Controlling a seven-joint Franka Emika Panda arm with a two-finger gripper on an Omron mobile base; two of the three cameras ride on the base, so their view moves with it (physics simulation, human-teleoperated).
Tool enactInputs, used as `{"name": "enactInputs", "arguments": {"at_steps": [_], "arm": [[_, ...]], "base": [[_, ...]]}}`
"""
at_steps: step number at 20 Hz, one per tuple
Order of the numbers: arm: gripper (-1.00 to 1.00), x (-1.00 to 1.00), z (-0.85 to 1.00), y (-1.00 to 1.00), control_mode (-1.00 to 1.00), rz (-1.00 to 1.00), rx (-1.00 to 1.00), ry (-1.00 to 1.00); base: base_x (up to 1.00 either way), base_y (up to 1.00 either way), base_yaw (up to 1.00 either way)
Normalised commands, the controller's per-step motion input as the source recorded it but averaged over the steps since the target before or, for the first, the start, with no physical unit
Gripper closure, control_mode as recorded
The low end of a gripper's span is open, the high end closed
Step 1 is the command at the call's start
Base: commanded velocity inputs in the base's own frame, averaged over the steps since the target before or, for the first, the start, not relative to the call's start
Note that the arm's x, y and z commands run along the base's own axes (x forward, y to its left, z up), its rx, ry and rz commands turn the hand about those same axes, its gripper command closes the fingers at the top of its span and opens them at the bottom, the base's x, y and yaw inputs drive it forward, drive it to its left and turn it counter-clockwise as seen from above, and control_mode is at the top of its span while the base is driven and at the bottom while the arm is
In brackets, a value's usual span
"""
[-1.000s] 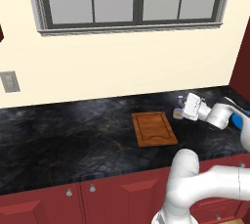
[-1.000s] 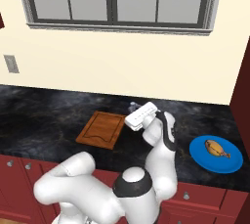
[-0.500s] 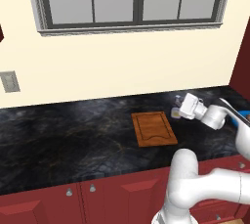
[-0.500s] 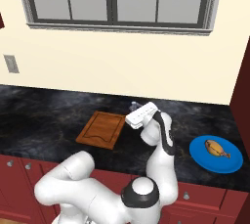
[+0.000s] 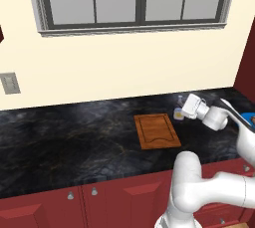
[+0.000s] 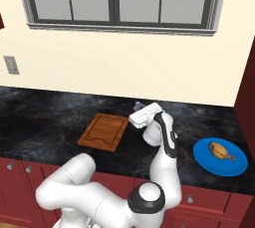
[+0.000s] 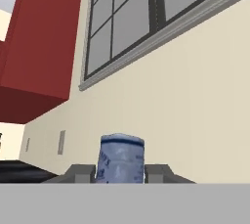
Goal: Pick the chicken drumstick from the plate and place it on the cutting board. Then pick the condiment bottle from the cabinet and place it next to the cutting board.
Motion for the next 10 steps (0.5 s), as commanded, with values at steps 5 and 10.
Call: {"name": "enactInputs", "arguments": {"at_steps": [5, 10], "arm": [[1.00, 0.10, -0.17, -0.02, -1.00, 0.00, 0.00, 0.00], [1.00, 0.01, -0.09, 0.00, -1.00, 0.00, 0.00, 0.00]], "base": [[0.00, 0.00, 0.00], [0.00, 0.00, 0.00]]}}
